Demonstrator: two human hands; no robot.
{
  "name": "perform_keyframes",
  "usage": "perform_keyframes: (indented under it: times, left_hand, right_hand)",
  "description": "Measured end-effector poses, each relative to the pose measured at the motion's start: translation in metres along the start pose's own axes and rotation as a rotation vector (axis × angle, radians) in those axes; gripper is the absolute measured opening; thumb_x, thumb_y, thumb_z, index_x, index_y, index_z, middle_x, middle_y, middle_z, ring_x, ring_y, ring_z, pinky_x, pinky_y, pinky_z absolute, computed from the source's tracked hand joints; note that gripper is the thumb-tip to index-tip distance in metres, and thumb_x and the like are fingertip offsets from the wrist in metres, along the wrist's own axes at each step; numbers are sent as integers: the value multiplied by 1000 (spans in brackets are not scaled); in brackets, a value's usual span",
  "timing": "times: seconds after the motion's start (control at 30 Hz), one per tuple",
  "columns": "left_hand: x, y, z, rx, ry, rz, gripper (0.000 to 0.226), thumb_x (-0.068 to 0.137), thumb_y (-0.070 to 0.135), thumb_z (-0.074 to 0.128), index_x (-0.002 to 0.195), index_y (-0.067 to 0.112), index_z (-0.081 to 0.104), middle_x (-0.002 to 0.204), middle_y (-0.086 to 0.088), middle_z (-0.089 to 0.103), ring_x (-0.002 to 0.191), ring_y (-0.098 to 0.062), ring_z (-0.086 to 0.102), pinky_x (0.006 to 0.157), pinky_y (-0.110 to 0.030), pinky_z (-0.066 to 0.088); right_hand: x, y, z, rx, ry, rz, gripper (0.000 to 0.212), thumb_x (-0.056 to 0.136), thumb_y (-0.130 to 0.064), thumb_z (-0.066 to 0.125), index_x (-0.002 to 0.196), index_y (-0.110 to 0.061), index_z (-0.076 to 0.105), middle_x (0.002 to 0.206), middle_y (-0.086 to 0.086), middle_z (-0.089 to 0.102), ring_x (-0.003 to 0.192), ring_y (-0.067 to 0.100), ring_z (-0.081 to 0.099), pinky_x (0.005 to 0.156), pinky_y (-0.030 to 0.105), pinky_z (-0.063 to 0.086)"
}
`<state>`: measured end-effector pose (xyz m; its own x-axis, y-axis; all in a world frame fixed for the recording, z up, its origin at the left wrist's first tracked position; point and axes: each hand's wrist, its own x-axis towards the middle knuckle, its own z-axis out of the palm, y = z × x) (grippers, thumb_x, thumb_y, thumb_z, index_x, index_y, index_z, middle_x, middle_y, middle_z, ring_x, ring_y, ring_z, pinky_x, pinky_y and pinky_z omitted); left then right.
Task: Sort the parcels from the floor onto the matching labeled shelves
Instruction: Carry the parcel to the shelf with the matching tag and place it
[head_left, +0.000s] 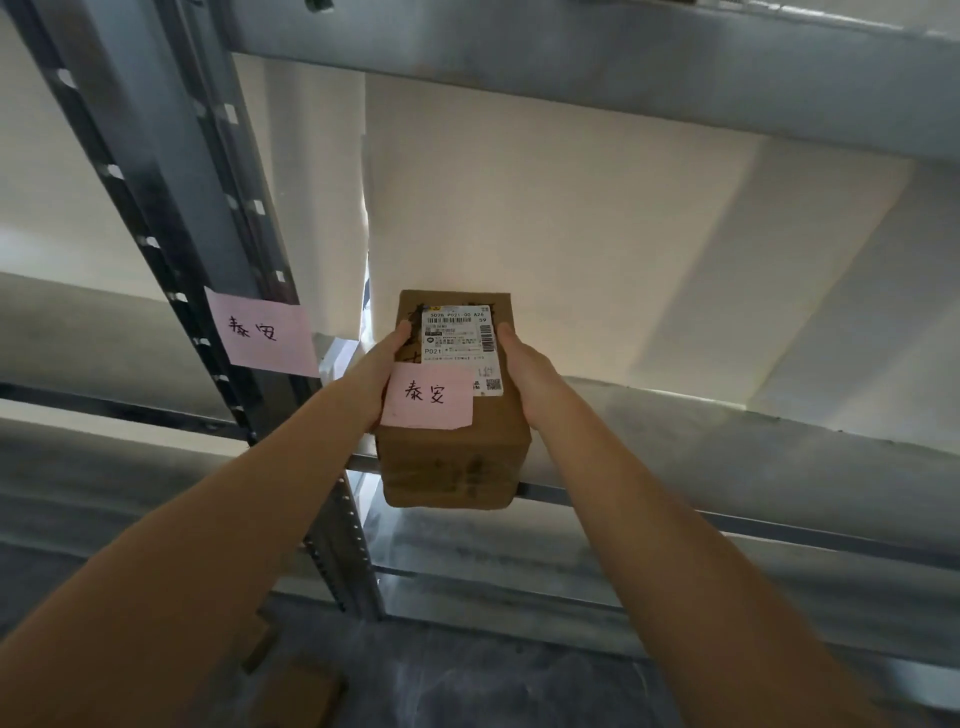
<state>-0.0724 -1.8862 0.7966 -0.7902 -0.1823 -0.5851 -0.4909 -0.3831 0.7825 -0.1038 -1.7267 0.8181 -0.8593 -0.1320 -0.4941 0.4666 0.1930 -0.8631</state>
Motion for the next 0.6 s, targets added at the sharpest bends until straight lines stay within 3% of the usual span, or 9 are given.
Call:
perform_keyframes:
  times: [0.07,0.13,0.2,0.23,0.3,0.33,0.4,0.5,0.6]
  left_hand:
    - [2,-1,1,-1,-19,8,34,88,51,49,90,19,62,55,-5,72,41,-18,66,34,-24,50]
    - [1,-2,5,13,-19,68,35,92,47,46,113,21,57,69,-4,74,45,-16,67,36,-23,51]
    - [-1,-3,6,79,11,238,49,96,38,41,142,27,28,101,0,66,58,-11,68,40,-21,52]
    - [0,-3,7,144,24,335,54,98,34,37,147,28,15,119,1,57,73,-10,69,47,-21,54]
    - [0,-3,8,345,82,500,53,100,30,31,149,25,9,150,-2,31,119,-21,55,79,-30,56]
    - [1,-3,9,465,137,549,51,101,28,28,149,22,11,156,-5,19,135,-25,38,99,-40,46]
    - [-1,-5,16,607,237,633,45,101,20,24,146,19,21,158,-9,15,142,-27,22,113,-50,26]
    - [-9,-10,24,730,250,750,37,97,12,25,132,12,37,143,-14,37,133,-29,34,108,-55,31]
    - [-11,-11,7,1206,233,825,38,97,15,26,134,11,35,148,-12,31,139,-30,25,112,-59,21]
  right_hand:
    - [6,-1,-2,-85,25,-10,55,95,-52,37,118,-8,61,116,15,67,100,28,64,88,37,53]
    - [7,-2,-4,-175,30,-40,56,96,-52,35,119,-8,61,119,14,66,102,27,63,91,37,51]
    - [3,-4,-3,-322,76,-109,57,97,-51,32,125,-7,56,126,14,62,107,25,59,93,36,47]
    - [-1,-4,-2,-465,148,-168,58,97,-50,31,130,-7,50,131,13,58,115,27,56,97,38,44]
    - [-18,-1,5,-837,349,-372,53,97,-47,33,134,-10,42,134,12,52,124,29,47,101,43,37]
    - [-31,5,12,-961,410,-520,50,96,-45,36,134,-12,40,135,10,49,126,28,45,102,44,35]
    - [-63,25,33,-1021,366,-716,53,93,-47,41,136,-16,38,142,7,44,131,25,40,108,42,31]
    - [-97,64,55,-1248,341,-751,70,84,-64,43,139,-20,41,145,6,45,136,28,40,112,43,28]
    - [-104,71,45,-1399,465,-789,73,79,-66,51,136,-19,50,141,4,53,131,24,48,109,44,36]
